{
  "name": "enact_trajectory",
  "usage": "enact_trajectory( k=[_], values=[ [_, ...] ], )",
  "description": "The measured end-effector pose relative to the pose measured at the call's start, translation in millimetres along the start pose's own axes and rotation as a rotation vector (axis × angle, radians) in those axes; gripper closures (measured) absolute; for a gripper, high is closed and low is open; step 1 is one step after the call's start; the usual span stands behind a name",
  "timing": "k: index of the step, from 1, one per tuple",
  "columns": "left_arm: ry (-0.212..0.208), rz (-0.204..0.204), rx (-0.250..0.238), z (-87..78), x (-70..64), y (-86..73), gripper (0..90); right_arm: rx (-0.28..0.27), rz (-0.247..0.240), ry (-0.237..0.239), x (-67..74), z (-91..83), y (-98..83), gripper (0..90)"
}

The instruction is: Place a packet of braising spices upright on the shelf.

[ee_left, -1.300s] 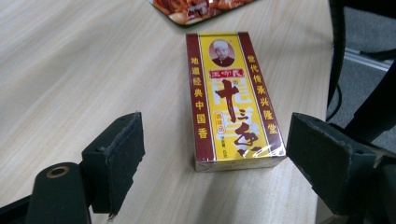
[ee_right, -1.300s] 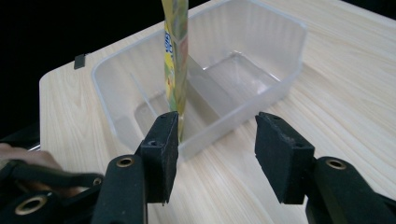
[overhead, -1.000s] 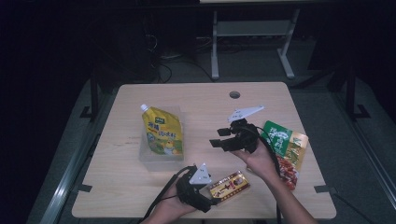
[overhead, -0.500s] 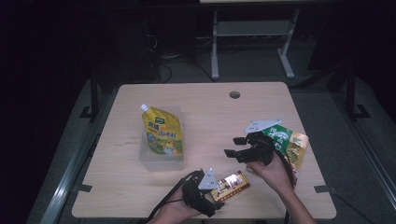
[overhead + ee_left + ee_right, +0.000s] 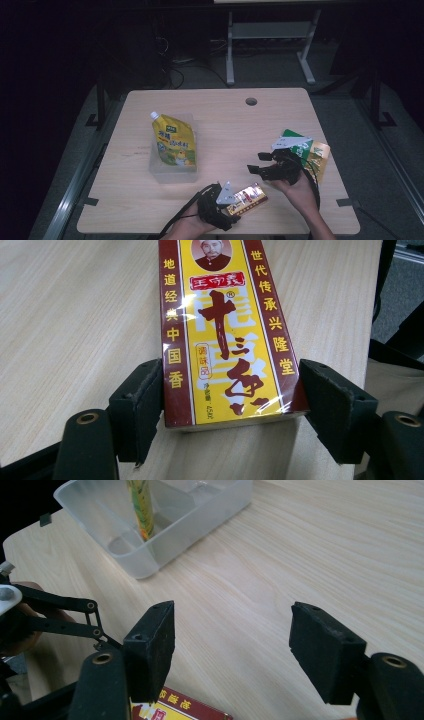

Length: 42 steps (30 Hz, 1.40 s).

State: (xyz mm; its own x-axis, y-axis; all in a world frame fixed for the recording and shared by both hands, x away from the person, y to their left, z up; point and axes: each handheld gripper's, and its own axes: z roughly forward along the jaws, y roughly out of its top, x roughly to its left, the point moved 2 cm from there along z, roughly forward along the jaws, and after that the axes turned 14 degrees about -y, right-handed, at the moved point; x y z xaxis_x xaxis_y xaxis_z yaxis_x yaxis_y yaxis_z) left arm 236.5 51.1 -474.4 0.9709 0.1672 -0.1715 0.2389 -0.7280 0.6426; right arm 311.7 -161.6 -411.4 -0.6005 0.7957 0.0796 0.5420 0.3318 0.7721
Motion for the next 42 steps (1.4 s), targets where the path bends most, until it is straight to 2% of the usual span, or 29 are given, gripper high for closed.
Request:
enact_trajectory(
  k=[7, 12, 16, 24, 29, 31, 37, 42],
  values=[
    [0.007, -0.009, 0.02, -2.8, 2.5, -0.4, 30.9, 0.003, 0.013, -0.013, -2.7, -0.6, -3.0, 32.9],
    [0.004, -0.018, 0.022, -0.8, 2.8, 1.7, 30.0, 0.006, 0.021, -0.016, -4.8, -1.2, -5.4, 32.6],
    [0.012, -0.012, 0.049, 3.8, 3.0, 2.6, 27.2, 0.004, 0.023, -0.021, -6.8, -1.0, -7.7, 32.1],
    [0.015, -0.033, 0.04, 2.7, 4.1, 2.6, 31.7, 0.01, 0.034, -0.019, -9.9, -2.2, -12.5, 30.7],
    [0.054, -0.031, 0.008, -3.7, 5.6, 3.8, 32.2, 0.013, 0.047, -0.013, -9.3, -3.7, -10.7, 28.4],
    [0.088, -0.028, -0.005, -7.9, 6.8, 5.4, 32.3, 0.016, 0.058, -0.009, -9.3, -2.9, -10.2, 27.0],
    [0.139, -0.053, -0.052, -19.5, 11.6, 12.3, 32.3, 0.045, 0.094, 0.018, -9.0, 1.0, -8.8, 25.1],
    [0.172, -0.062, -0.081, -27.4, 14.7, 19.9, 32.3, 0.047, 0.109, 0.024, -10.7, 2.5, -7.8, 24.6]
  ],
)
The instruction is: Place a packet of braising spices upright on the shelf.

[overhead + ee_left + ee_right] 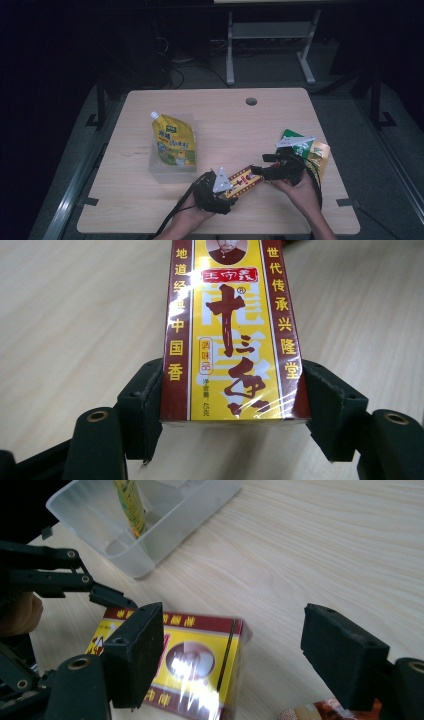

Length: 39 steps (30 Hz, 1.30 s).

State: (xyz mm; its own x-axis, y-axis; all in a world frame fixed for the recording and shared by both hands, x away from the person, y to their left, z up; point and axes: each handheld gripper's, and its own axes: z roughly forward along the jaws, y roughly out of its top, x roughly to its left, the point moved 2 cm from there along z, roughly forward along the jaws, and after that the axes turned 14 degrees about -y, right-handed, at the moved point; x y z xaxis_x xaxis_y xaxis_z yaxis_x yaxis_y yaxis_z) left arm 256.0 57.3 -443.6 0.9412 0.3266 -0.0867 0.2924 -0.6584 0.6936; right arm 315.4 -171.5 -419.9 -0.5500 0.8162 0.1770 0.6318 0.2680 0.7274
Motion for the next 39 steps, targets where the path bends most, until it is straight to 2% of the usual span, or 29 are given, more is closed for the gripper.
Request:
enact_trajectory(
  k=[5, 10, 16, 20, 26, 29, 34, 37, 39],
  values=[
    [0.034, -0.016, -0.039, -5.0, 4.5, 10.4, 32.3, 0.004, 0.024, -0.005, -2.0, -0.9, 0.6, 24.7],
    [0.066, -0.025, -0.066, -9.7, 9.2, 18.2, 32.3, -0.002, 0.055, 0.016, -6.2, -1.2, 1.9, 24.7],
    [0.103, -0.03, -0.088, -13.4, 11.9, 22.6, 32.3, 0.001, 0.135, 0.098, -11.7, 2.8, 2.2, 25.0],
    [0.126, -0.034, -0.114, -12.9, 11.5, 24.3, 32.3, 0.015, 0.171, 0.154, -12.9, 7.7, 2.0, 25.6],
    [0.126, -0.04, -0.121, -11.1, 10.1, 25.1, 32.3, 0.023, 0.191, 0.209, -8.6, 13.7, 4.8, 32.1],
    [0.126, -0.05, -0.124, -10.0, 10.8, 25.0, 32.1, 0.023, 0.186, 0.193, -5.8, 16.1, 7.0, 31.3],
    [0.125, -0.071, -0.12, -7.4, 13.1, 22.1, 31.7, 0.012, 0.224, 0.189, -5.1, 12.9, 10.5, 40.6],
    [0.14, -0.07, -0.119, -5.1, 11.8, 20.8, 31.4, -0.008, 0.218, 0.169, -3.0, 10.5, 13.3, 45.4],
    [0.148, -0.071, -0.124, -4.1, 10.5, 20.6, 31.3, -0.032, 0.219, 0.173, -2.8, 7.9, 15.7, 49.6]
  ],
)
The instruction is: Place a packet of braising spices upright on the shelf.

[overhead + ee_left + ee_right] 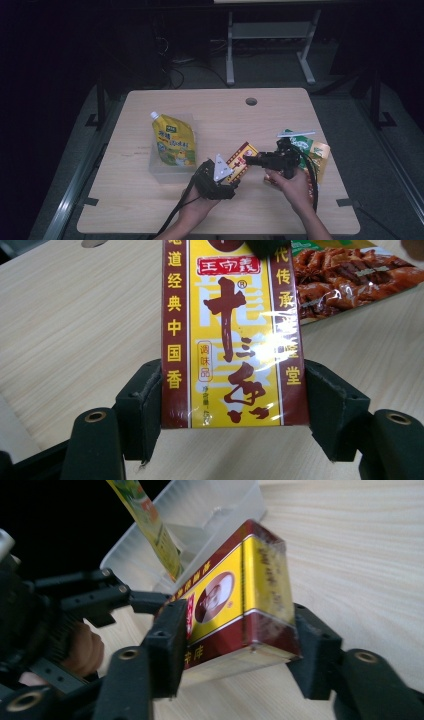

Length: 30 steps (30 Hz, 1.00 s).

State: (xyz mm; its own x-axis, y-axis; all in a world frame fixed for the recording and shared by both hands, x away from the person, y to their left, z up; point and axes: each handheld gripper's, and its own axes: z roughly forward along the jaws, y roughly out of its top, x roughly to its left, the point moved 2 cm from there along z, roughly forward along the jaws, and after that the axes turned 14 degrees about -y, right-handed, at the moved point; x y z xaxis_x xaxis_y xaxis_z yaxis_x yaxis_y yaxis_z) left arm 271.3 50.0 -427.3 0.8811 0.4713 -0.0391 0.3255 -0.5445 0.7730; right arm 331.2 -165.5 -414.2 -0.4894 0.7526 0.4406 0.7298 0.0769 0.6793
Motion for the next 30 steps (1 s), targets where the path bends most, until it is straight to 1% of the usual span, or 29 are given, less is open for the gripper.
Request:
enact_trajectory(
  k=[2, 3, 4, 5, 7, 9, 11, 12, 13, 14, 15, 16, 17, 19, 20, 22, 24, 25, 28, 29, 30],
  values=[
    [0.0, 0.005, 0.005, 0.8, -0.5, -0.2, 31.1, -0.01, 0.0, 0.007, 0.3, -2.2, 1.3, 52.6],
    [-0.001, 0.008, 0.012, 1.1, -0.4, -0.7, 31.0, -0.012, 0.004, 0.012, 1.2, -4.0, 2.0, 54.9],
    [-0.002, 0.005, 0.008, 2.3, -0.7, -1.2, 30.9, -0.021, 0.006, 0.016, 2.5, -5.6, 2.4, 57.5],
    [-0.005, 0.007, 0.017, 3.3, -0.5, -2.0, 30.7, -0.018, 0.009, 0.015, 4.4, -7.3, 2.5, 60.0],
    [-0.01, 0.015, 0.029, 4.8, -0.4, -3.9, 29.9, -0.028, -0.011, 0.032, 10.2, -9.4, 4.5, 63.9],
    [-0.014, 0.019, 0.035, 5.8, -0.4, -5.3, 29.0, -0.02, -0.055, 0.009, 17.3, -9.9, 6.4, 65.2],
    [-0.025, 0.015, 0.034, 6.1, 0.1, -6.3, 28.2, -0.018, -0.086, -0.001, 22.6, -9.3, 8.1, 66.1],
    [-0.051, -0.001, 0.033, 6.4, 0.8, -6.9, 27.7, -0.015, -0.096, -0.007, 24.8, -9.3, 8.7, 66.5],
    [-0.068, -0.012, 0.025, 6.1, 1.0, -7.2, 26.6, -0.003, -0.105, -0.011, 27.8, -9.8, 9.4, 67.0],
    [-0.078, -0.013, 0.02, 5.1, 1.5, -7.6, 26.5, 0.0, -0.116, -0.018, 29.6, -10.1, 9.8, 67.1],
    [-0.078, -0.006, 0.015, 4.0, 1.7, -7.7, 26.3, 0.002, -0.134, -0.032, 31.7, -10.5, 10.6, 67.2],
    [-0.081, -0.011, 0.003, 3.9, 1.1, -7.8, 25.6, -0.002, -0.143, -0.039, 33.4, -11.6, 11.4, 67.2],
    [-0.081, -0.01, 0.003, 2.9, 1.2, -8.0, 24.8, -0.016, -0.153, -0.037, 33.8, -12.3, 12.7, 67.3],
    [-0.086, -0.012, -0.005, 1.7, 0.9, -8.2, 24.2, -0.017, -0.161, -0.032, 34.6, -13.7, 15.2, 67.3],
    [-0.087, -0.015, -0.005, 0.7, 0.2, -8.5, 23.2, -0.024, -0.174, -0.034, 35.1, -14.3, 16.1, 67.3],
    [-0.095, -0.017, -0.006, -0.6, -0.7, -8.9, 22.7, -0.022, -0.192, -0.041, 36.2, -15.2, 17.6, 67.3],
    [-0.097, -0.009, -0.012, -1.3, -1.8, -9.4, 22.1, -0.028, -0.209, -0.049, 37.2, -16.1, 18.9, 67.3],
    [-0.108, -0.012, -0.016, -1.7, -2.5, -9.8, 23.2, -0.033, -0.219, -0.053, 37.4, -16.7, 19.7, 67.3],
    [-0.113, -0.003, -0.018, -2.9, -5.2, -11.1, 23.3, -0.04, -0.23, -0.048, 36.7, -18.6, 23.1, 67.3],
    [-0.122, -0.003, -0.013, -3.4, -5.8, -11.6, 23.3, -0.036, -0.231, -0.057, 36.2, -19.2, 24.0, 67.3],
    [-0.125, -0.004, -0.016, -4.0, -6.7, -12.1, 23.3, -0.038, -0.242, -0.062, 35.7, -19.1, 25.0, 67.3]
  ],
)
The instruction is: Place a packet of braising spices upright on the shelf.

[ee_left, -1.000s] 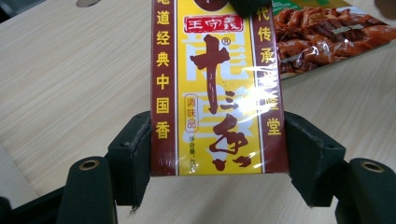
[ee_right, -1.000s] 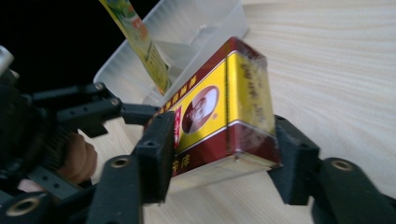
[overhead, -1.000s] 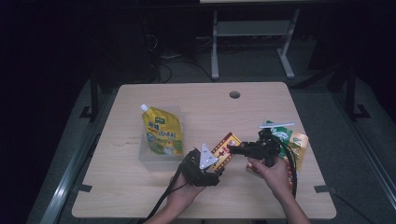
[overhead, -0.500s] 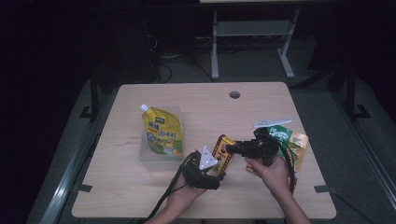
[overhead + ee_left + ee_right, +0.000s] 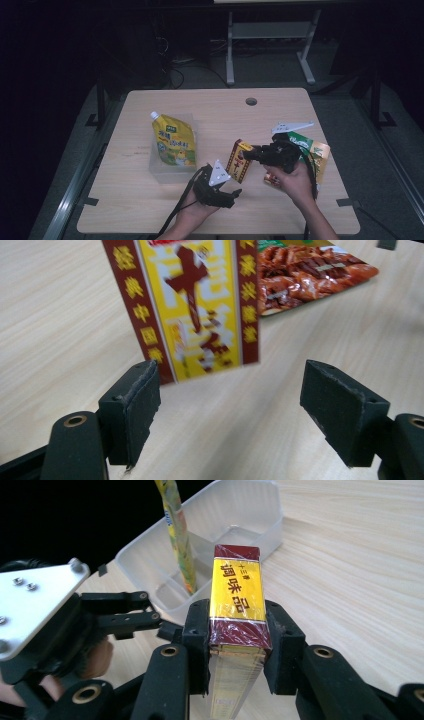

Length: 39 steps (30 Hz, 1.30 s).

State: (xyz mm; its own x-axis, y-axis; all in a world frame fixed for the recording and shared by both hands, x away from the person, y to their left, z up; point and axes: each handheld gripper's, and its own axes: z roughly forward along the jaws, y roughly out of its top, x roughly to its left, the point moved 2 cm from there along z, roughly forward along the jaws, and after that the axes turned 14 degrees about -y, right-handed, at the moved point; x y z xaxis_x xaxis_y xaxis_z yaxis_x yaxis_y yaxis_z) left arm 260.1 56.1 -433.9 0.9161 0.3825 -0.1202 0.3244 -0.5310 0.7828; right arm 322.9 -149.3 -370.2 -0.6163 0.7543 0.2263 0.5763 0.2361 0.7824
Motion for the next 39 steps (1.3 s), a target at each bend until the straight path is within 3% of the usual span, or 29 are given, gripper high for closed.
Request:
enact_trajectory(
  k=[8, 10, 15, 23, 24, 33, 39],
  values=[
    [-0.03, 0.017, -0.008, -8.7, -2.8, -3.1, 23.2, -0.003, -0.062, -0.012, -0.9, 1.8, 10.6, 67.3],
    [-0.032, 0.04, -0.004, -11.0, -4.1, -3.9, 23.2, 0.003, -0.076, -0.008, 0.7, 3.5, 13.9, 67.3],
    [-0.071, 0.049, -0.014, -12.1, -11.1, -6.4, 22.8, 0.003, -0.124, 0.012, 5.0, 8.0, 21.4, 67.3],
    [-0.125, 0.076, -0.022, -9.0, -21.8, -11.1, 22.5, 0.013, -0.19, 0.05, 14.5, 16.9, 32.5, 67.2],
    [-0.138, 0.053, -0.035, -7.9, -24.8, -12.5, 22.5, 0.015, -0.198, 0.056, 15.9, 18.0, 34.2, 67.3],
    [-0.159, 0.07, -0.048, -6.2, -31.3, -15.3, 22.5, 0.017, -0.28, 0.128, 32.6, 29.3, 46.8, 67.2],
    [-0.173, 0.08, -0.027, -3.5, -33.3, -17.2, 22.6, 0.007, -0.336, 0.169, 44.1, 35.2, 56.8, 67.2]
  ],
)
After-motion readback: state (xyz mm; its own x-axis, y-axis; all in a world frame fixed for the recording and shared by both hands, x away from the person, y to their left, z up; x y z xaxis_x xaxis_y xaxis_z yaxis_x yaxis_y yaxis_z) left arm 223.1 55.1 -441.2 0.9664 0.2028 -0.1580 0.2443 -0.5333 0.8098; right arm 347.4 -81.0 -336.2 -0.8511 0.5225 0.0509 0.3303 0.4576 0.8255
